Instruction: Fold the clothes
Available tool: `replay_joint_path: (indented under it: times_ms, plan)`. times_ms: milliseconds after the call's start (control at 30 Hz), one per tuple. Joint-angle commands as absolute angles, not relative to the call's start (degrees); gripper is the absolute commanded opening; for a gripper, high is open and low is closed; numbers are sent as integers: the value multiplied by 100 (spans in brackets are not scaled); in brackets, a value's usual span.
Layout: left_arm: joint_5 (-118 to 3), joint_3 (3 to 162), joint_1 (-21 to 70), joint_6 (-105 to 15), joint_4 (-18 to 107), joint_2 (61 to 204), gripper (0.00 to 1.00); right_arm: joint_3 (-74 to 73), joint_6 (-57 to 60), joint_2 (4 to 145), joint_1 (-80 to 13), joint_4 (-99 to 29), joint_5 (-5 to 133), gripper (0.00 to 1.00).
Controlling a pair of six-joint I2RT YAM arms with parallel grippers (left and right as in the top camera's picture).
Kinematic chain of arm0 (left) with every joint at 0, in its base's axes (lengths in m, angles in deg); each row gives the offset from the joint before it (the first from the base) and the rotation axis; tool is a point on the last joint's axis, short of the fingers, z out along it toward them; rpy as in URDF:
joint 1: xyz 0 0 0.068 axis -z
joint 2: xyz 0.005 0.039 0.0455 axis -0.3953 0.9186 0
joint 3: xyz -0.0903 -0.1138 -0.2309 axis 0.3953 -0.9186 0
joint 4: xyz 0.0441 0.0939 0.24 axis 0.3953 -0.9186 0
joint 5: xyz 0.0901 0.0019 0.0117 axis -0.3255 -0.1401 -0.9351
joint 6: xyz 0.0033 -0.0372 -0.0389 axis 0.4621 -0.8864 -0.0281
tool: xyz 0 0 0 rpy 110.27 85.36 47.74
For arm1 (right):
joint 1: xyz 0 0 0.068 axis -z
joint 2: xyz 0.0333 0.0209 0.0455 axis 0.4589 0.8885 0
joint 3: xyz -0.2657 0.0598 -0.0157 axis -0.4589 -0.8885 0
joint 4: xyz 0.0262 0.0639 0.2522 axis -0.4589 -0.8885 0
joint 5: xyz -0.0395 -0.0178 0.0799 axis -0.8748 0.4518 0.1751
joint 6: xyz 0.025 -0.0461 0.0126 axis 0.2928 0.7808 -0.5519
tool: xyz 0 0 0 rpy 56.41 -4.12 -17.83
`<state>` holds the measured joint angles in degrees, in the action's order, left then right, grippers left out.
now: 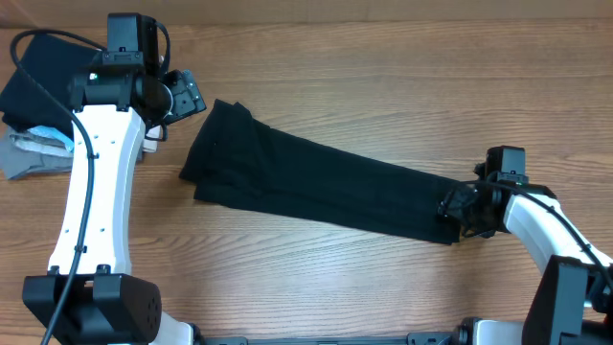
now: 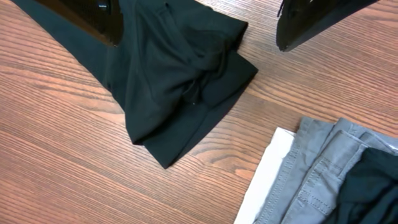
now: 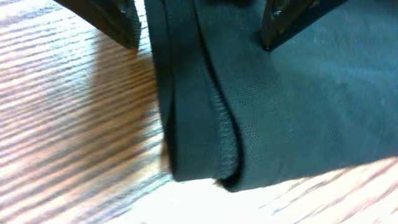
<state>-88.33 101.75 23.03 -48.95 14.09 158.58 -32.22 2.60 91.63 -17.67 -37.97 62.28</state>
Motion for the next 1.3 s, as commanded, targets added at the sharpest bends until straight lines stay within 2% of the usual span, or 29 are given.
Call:
replay_joint_path:
  times_ms: [0,267,367,533,833,867,900,933,967,1000,1267]
  plan:
    - [-9015,10223,2281,-4954,1389,15888,82,-3498,676,9397,-1762,-3889,5983,66]
    - [-9047,10221,2281,-5039,1359,15917,100,-3498,883,9397,-1854,-3854,5988,51]
    - [-9058,10219,2281,-5039,1352,15919,100,-3498,999,9397,-2049,-3841,5996,49]
    - [-9056,10219,2281,-5037,1348,15919,100,-3498,1001,9401,-2409,-3771,5743,52]
    - [-9054,10219,2284,-5037,1309,15919,100,-3498,940,9510,-2453,-3836,5736,54]
    - [-9054,10219,2284,-5037,1309,15919,100,-3498,940,9541,-2453,-3832,5773,51]
    - [-9054,10219,2281,-5035,1309,15919,100,-3498,942,9561,-2453,-3830,5815,43]
    - [-9054,10219,2281,-5035,1306,15919,100,-3498,940,9580,-2453,-3801,5896,19]
    - [-9054,10219,2284,-5037,1309,15919,100,-3498,942,9580,-2453,-3764,5948,9]
    - [-9054,10219,2284,-5035,1306,15919,100,-3483,940,9578,-2453,-3740,5970,4]
    - [-9054,10219,2284,-5037,1309,15919,100,-2759,938,9578,-1863,-4169,5988,4]
